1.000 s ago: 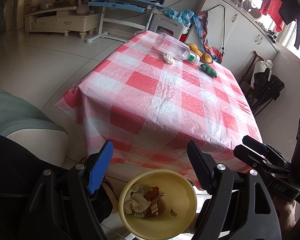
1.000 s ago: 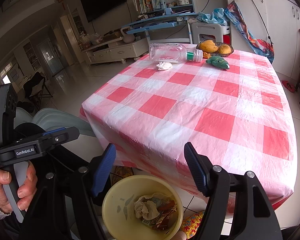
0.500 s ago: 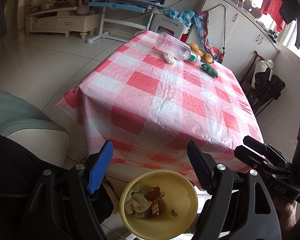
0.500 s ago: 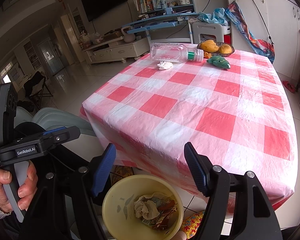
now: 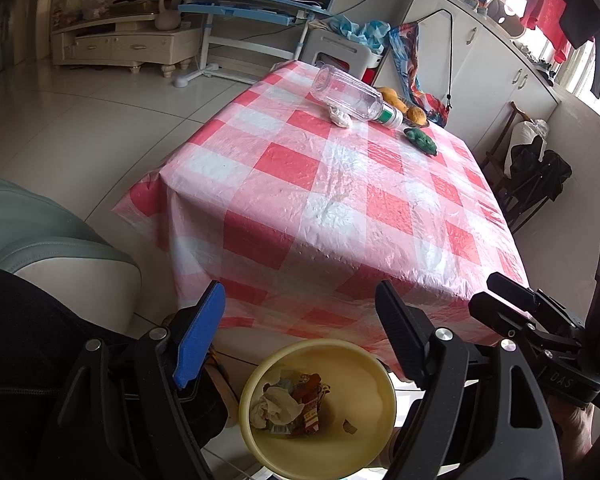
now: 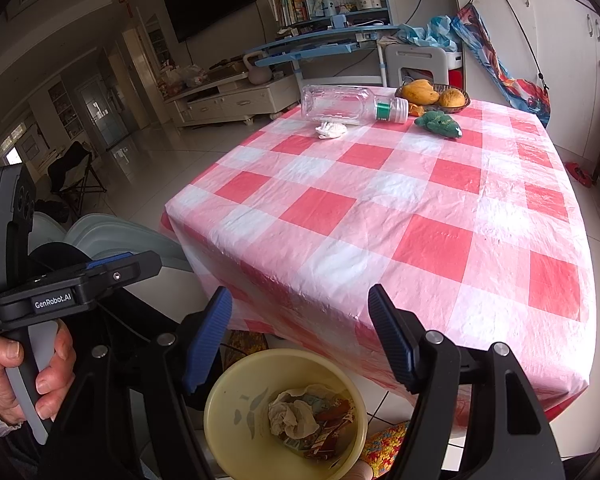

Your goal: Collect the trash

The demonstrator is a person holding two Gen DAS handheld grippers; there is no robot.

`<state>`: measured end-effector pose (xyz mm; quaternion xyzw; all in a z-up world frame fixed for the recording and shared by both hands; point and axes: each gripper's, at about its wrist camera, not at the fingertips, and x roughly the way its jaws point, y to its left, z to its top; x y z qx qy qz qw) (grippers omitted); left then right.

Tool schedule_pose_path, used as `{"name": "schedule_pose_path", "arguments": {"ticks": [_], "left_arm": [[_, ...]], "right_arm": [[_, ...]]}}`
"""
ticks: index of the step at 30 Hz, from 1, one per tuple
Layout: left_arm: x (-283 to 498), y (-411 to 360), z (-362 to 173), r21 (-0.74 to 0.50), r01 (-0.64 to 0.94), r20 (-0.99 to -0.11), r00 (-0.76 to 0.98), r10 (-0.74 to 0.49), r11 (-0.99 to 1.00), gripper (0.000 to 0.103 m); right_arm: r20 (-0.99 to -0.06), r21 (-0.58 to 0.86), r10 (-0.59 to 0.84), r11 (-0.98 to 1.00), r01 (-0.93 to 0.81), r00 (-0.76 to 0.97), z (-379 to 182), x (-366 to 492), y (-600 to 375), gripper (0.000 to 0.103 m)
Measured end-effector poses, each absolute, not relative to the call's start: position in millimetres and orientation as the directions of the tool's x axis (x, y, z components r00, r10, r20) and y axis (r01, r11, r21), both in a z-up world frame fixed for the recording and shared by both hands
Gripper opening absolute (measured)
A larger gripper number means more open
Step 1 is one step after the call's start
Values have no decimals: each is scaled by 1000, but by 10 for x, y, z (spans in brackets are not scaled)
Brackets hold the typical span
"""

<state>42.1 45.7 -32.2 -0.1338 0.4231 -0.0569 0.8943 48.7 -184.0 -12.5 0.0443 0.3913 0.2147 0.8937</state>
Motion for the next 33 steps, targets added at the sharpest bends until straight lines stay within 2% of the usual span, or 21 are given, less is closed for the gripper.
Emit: {"name": "schedule_pose_path", "arguments": {"ticks": [33], "left_arm": [[427, 443, -332, -285, -12, -743, 634, -213, 958, 79]], "right_arm": [[-688, 244, 419, 903, -354, 593, -190, 485, -1817, 68]]}}
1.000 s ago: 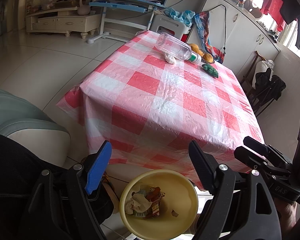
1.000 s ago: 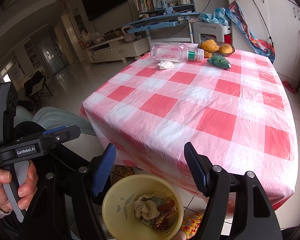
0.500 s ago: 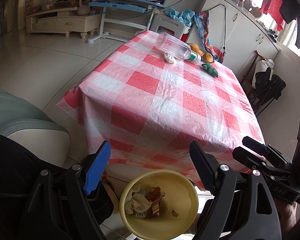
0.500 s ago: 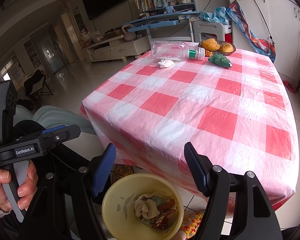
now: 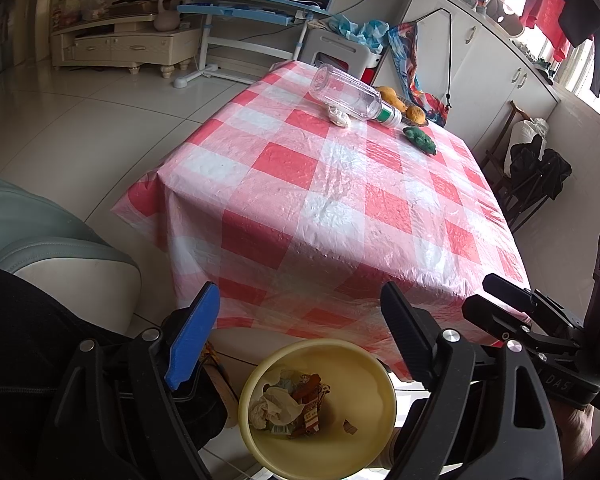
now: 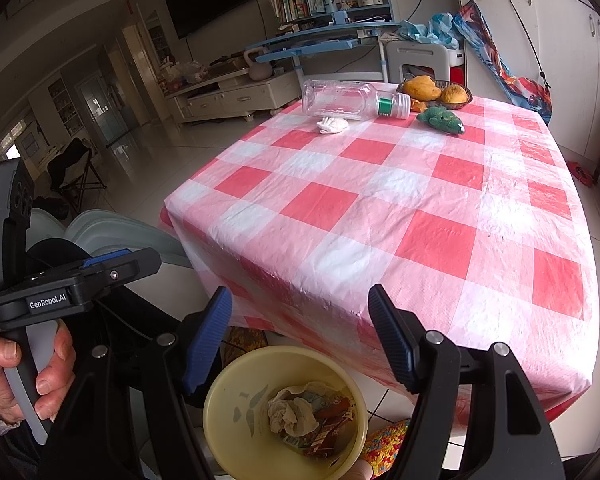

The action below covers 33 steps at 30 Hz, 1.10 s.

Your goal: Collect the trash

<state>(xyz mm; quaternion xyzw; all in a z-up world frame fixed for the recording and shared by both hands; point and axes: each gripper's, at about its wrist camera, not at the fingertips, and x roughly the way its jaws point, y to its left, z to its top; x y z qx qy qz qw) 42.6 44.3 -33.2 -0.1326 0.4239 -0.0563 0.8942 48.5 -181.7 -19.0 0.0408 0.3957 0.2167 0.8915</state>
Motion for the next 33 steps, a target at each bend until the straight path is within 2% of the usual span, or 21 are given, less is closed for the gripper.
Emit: {"name": "schedule_pose_path", "arguments": {"ticks": [33], "left_arm": [[441, 451, -346, -281, -14, -744, 635, -208, 960, 81]], "right_arm": [[-689, 244, 418, 903, -353, 592, -186, 479, -1818, 68]]}}
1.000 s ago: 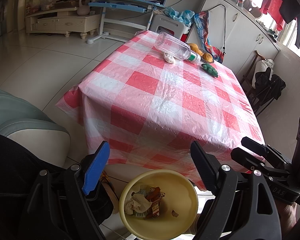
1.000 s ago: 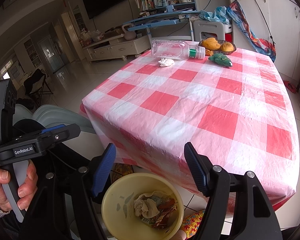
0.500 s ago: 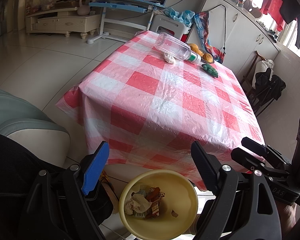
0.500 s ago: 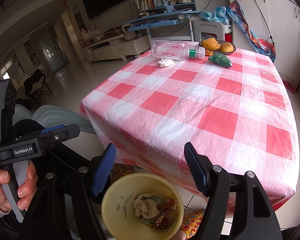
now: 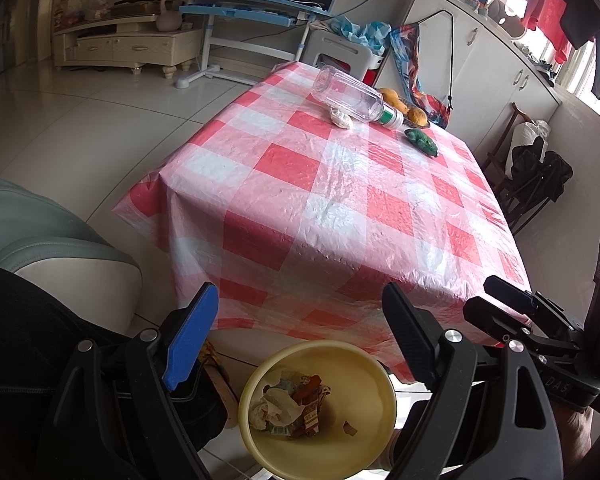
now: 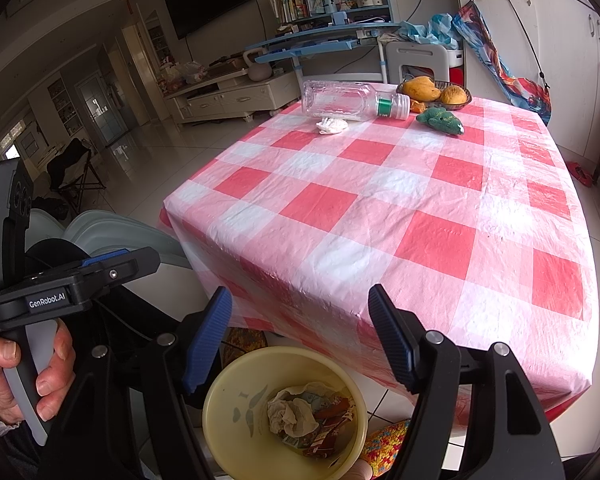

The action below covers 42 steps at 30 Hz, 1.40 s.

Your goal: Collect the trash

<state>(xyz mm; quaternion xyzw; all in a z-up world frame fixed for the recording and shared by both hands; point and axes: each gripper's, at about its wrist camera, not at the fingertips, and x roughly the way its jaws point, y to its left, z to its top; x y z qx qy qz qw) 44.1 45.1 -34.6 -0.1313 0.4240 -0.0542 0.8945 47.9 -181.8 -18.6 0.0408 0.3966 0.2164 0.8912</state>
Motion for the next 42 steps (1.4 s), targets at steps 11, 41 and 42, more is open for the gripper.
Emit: {"name": "schedule_pose_path", "arguments": {"ticks": [11, 41, 42], "left_arm": [[442, 448, -347, -280, -15, -745, 634, -208, 960, 81], [458, 450, -356, -283, -15, -746, 633, -210, 959, 81], [462, 457, -359, -282, -16, -746, 632, -209, 959, 81]], "right_arm": [[-689, 245, 418, 903, -352, 592, -190, 475, -1817, 68], [-690, 241, 416, 904, -353, 593, -175, 473, -1832, 71], [-690, 241, 416, 904, -353, 593, -175, 473, -1833, 71]]}}
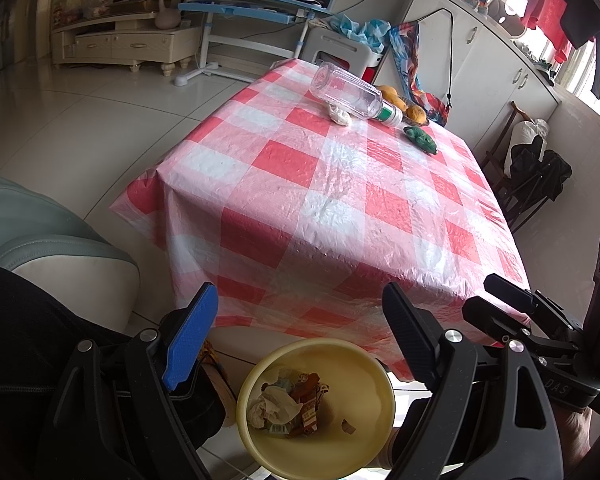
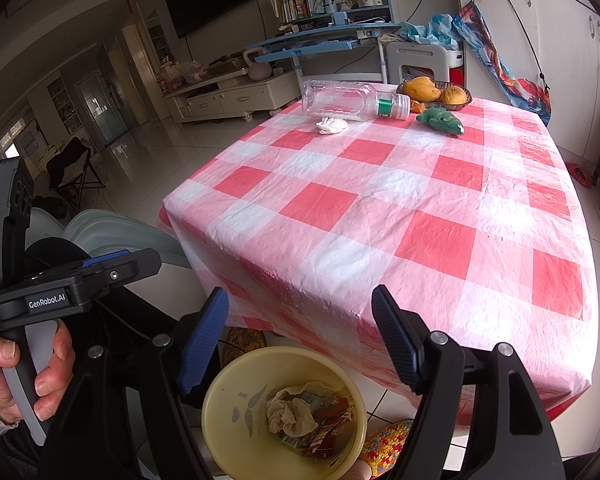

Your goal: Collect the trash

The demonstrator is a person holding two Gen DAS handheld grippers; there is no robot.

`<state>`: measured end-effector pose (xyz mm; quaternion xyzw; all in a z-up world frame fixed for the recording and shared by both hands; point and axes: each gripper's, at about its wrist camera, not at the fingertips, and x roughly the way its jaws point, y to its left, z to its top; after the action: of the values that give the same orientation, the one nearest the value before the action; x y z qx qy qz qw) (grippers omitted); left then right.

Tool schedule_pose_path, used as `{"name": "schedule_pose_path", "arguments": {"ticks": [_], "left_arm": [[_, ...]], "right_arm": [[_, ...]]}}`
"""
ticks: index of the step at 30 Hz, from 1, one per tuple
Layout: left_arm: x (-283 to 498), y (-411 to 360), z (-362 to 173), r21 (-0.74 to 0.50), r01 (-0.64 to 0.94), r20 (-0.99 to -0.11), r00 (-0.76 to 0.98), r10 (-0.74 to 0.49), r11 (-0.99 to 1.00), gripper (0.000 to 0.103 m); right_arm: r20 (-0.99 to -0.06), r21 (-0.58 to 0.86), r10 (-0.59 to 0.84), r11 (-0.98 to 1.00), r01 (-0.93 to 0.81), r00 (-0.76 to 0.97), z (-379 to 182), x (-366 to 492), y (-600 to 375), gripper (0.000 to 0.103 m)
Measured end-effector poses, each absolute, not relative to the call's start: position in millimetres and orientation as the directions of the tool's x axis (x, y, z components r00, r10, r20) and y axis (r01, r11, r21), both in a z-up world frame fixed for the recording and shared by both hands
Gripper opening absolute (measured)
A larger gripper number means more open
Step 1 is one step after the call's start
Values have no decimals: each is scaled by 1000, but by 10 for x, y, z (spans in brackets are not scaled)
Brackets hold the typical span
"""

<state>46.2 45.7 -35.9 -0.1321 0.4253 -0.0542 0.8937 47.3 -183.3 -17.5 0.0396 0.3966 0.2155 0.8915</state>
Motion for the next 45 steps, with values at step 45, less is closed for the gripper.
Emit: {"name": "schedule_pose_path", "arguments": {"ticks": [45], "left_arm": [[1495, 522, -328, -375, -81, -769, 584, -261, 924, 84]], "right_arm": [[-797, -179, 297, 716, -675, 526, 81, 3515, -990, 91]]}}
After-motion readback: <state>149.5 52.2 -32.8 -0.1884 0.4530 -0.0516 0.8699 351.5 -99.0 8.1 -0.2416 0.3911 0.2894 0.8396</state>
